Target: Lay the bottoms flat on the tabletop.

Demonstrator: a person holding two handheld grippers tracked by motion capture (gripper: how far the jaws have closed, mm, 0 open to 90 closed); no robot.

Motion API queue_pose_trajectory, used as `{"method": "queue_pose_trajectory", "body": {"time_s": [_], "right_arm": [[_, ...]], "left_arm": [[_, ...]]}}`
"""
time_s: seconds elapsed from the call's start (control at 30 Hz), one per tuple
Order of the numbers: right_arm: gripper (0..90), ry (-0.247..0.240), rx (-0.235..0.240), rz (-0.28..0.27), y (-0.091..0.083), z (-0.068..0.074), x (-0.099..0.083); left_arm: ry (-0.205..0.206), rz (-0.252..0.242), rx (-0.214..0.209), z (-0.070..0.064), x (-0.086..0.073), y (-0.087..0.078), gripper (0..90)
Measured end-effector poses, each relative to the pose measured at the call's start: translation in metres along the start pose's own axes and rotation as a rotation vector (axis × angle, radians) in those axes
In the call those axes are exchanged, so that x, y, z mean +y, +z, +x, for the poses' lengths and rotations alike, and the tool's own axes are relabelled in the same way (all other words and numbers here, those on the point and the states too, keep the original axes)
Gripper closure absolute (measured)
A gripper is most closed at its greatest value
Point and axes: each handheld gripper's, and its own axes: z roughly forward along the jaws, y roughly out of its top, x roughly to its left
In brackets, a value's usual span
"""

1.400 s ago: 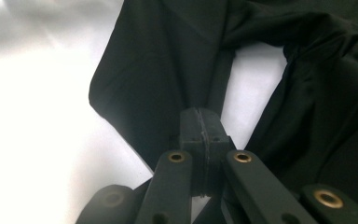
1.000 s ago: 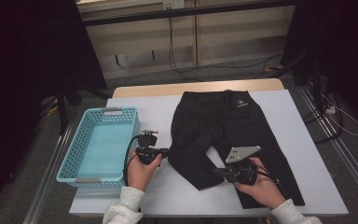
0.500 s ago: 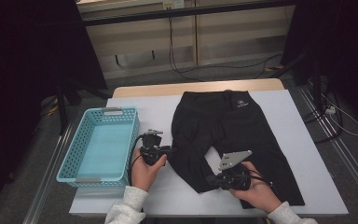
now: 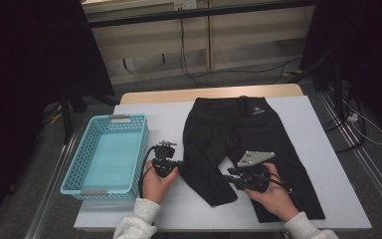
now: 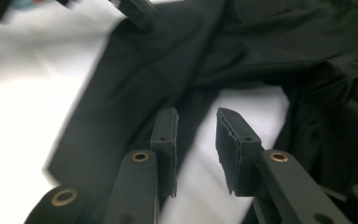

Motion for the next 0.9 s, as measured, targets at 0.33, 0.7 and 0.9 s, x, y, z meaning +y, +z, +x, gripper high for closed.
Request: {"method": "queue_pose_trajectory", "body": {"time_s": [0.33, 0.7, 0.9], "right_arm": [[67.6, -0.040, -0.026, 0.038, 0.030, 0.008, 0.006], [62.0, -0.049, -0.008, 0.056, 0.050, 0.024, 0.016], [89.9, -0.005, 0.041, 0.042, 0.053, 0.017, 0.016]], "left_arm": [[-0.025, -0.025, -0.001, 0.004, -0.001, -0.007, 88.4], [-0.020, -0.013, -0.017, -0.002, 0.000, -0.002, 88.4], [-0.017, -0.017, -0.023, -0.001, 0.000, -0.002, 88.5]]}}
